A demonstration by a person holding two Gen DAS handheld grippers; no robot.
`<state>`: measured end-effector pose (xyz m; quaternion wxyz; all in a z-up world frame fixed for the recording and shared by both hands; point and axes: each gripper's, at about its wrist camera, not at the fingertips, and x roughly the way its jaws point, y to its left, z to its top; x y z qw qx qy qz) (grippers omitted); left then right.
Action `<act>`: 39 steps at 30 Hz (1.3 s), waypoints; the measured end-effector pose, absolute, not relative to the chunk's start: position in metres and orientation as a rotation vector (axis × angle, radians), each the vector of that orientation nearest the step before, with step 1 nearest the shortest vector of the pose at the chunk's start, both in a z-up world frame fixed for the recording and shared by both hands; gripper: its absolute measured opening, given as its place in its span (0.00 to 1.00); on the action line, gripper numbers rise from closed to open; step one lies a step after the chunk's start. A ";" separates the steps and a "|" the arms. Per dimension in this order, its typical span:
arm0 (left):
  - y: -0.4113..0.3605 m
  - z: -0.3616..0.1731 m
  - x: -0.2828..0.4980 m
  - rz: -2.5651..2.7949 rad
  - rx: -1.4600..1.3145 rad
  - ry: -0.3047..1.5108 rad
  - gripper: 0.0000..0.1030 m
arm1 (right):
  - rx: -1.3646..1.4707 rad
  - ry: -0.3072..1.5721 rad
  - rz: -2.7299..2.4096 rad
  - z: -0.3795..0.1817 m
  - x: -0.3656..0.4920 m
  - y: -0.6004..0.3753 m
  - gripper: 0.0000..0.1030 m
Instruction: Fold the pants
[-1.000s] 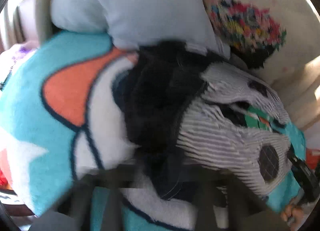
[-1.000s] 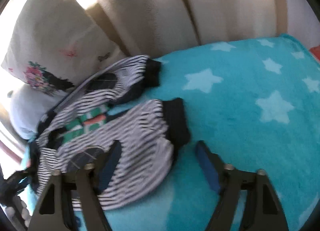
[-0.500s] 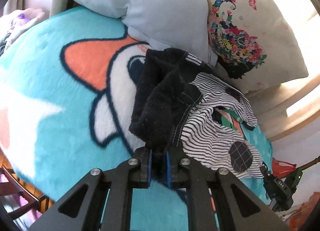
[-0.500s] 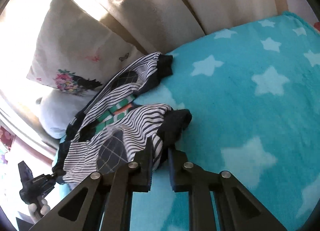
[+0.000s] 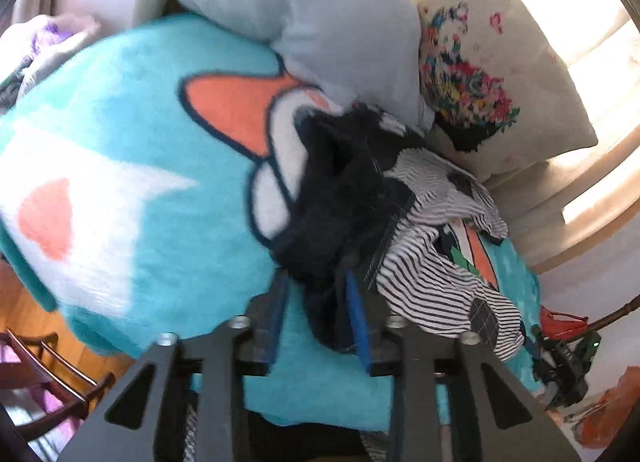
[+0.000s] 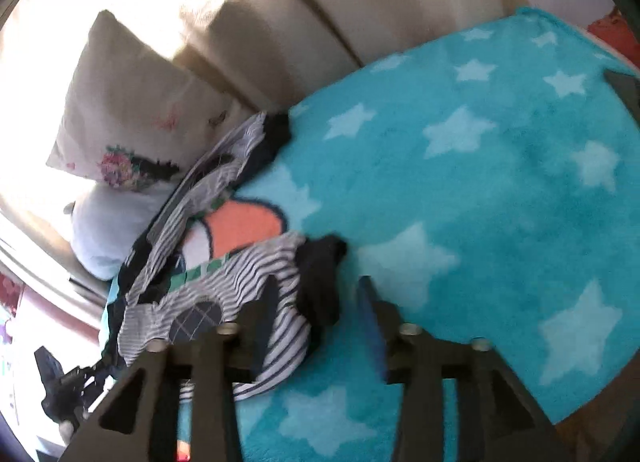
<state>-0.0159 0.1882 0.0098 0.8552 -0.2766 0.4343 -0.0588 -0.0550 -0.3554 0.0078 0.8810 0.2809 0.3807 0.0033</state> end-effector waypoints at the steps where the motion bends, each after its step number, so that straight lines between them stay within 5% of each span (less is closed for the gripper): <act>1: 0.194 0.014 -0.019 -0.106 -0.567 0.891 0.43 | 0.566 0.775 -0.016 0.014 -0.056 -0.360 0.54; 9: 0.194 0.039 0.008 -0.098 -0.501 0.842 0.54 | 0.482 0.804 0.080 0.049 0.027 -0.353 0.69; 18: 0.150 0.031 0.023 -0.171 -0.470 0.907 0.54 | 0.552 0.994 0.115 0.006 0.173 -0.326 0.69; 20: 0.151 0.033 0.023 -0.160 -0.465 0.907 0.54 | 0.608 1.018 0.134 -0.003 0.179 -0.323 0.52; 21: 0.152 0.035 0.023 -0.155 -0.463 0.904 0.54 | 0.630 1.037 0.154 -0.006 0.178 -0.323 0.16; 22: 0.154 0.037 0.023 -0.149 -0.461 0.902 0.54 | 0.637 1.030 0.159 -0.004 0.172 -0.324 0.12; 32: 0.155 0.037 0.032 -0.166 -0.457 0.918 0.55 | 0.531 0.993 0.153 0.026 0.081 -0.348 0.13; 39: 0.133 0.042 0.046 -0.176 -0.285 0.943 0.63 | 0.429 0.952 0.069 0.038 0.055 -0.371 0.32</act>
